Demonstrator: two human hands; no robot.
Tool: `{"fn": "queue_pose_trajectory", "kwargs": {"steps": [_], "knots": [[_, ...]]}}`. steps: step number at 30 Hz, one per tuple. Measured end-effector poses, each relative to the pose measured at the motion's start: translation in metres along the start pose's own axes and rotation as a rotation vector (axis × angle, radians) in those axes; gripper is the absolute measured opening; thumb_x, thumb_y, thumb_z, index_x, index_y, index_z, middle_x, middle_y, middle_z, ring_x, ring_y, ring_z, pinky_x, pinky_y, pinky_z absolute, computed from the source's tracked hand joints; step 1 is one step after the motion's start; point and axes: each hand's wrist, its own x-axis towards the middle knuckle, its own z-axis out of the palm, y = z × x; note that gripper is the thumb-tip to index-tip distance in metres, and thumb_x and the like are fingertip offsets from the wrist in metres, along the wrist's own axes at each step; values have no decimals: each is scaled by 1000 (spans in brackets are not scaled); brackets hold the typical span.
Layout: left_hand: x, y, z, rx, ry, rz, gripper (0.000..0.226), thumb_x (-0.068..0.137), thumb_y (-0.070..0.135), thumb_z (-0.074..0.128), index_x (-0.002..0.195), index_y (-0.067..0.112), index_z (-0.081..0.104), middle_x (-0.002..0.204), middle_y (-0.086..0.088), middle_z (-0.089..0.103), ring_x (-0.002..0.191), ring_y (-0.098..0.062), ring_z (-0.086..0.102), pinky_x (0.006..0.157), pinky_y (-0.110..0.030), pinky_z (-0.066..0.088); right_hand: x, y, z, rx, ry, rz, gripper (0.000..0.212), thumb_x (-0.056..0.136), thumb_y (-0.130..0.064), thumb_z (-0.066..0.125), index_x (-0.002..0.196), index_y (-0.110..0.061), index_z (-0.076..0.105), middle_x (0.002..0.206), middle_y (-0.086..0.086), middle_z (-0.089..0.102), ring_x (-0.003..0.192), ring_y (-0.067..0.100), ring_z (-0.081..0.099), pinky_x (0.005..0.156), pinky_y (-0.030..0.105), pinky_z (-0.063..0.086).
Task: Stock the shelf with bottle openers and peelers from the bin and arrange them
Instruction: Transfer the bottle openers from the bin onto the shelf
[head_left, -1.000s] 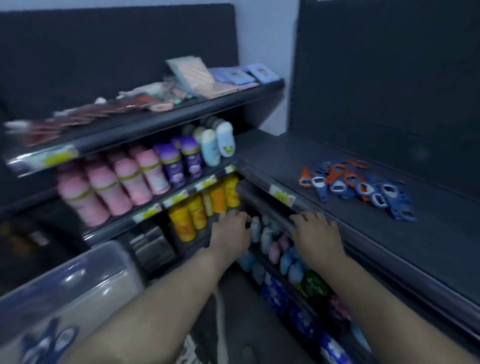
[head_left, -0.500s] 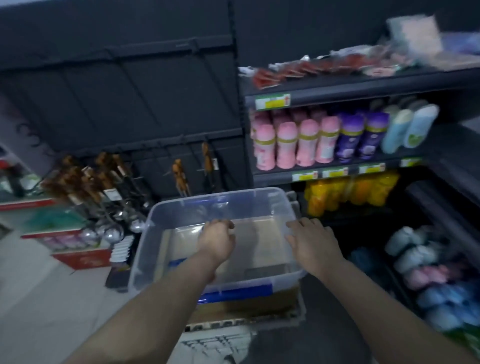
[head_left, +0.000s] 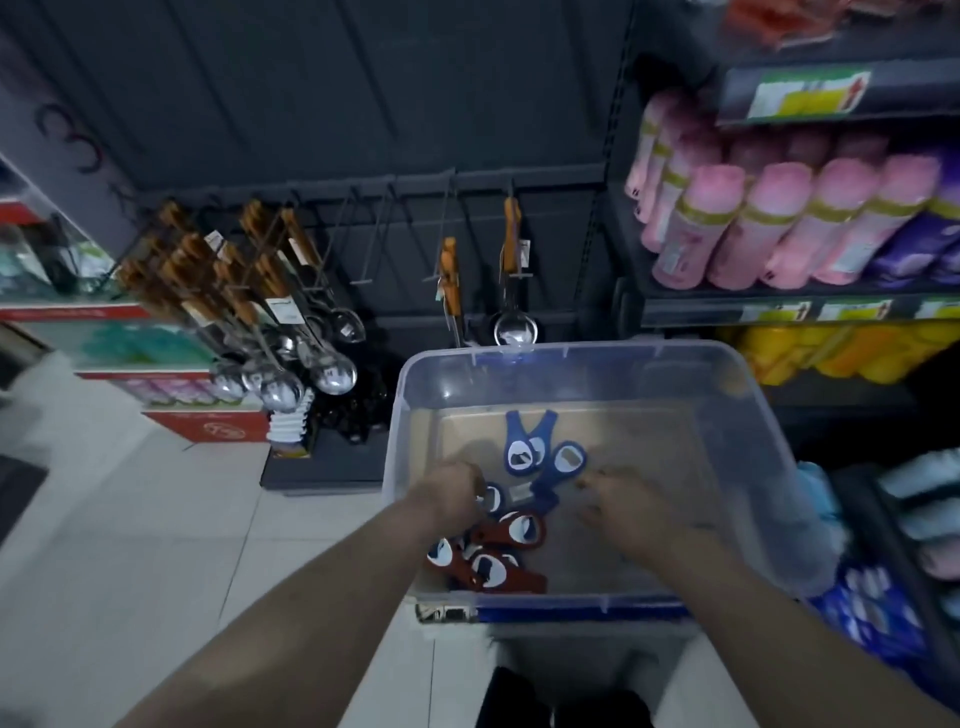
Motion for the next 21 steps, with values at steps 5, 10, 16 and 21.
{"fn": "queue_pose_trajectory", "kwargs": {"steps": [5, 10, 16, 21], "knots": [[5, 15, 17, 45, -72, 41, 29, 83, 32, 69, 105, 13, 65, 108, -6, 66, 101, -24, 61, 71, -23, 39, 18, 5, 4, -83, 1, 9, 33, 95, -32, 46, 126, -23, 55, 132, 3, 54, 117, 22, 50, 92, 30, 40], [5, 31, 29, 65, -71, -34, 26, 76, 27, 70, 99, 17, 62, 99, -6, 68, 93, -27, 65, 72, -33, 52, 37, 15, 4, -216, -1, -31, 36, 96, -21, 41, 132, -22, 48, 129, 5, 51, 117, 25, 48, 90, 34, 42], [5, 30, 25, -174, 24, -158, 23, 84, 26, 65, 102, 14, 63, 106, -10, 67, 98, -27, 62, 74, -30, 45, 76, 13, 0, -186, 68, -189, 50, 91, -16, 48, 139, -27, 39, 147, -3, 36, 130, 22, 36, 97, 35, 35], [4, 24, 24, -249, 167, -312, 24, 92, 29, 58, 110, 13, 61, 112, -11, 65, 104, -29, 60, 76, -28, 41, 100, 7, -1, -241, -21, -310, 71, 89, -9, 50, 150, -23, 19, 158, -5, 16, 145, 19, 12, 111, 40, 20]]}}
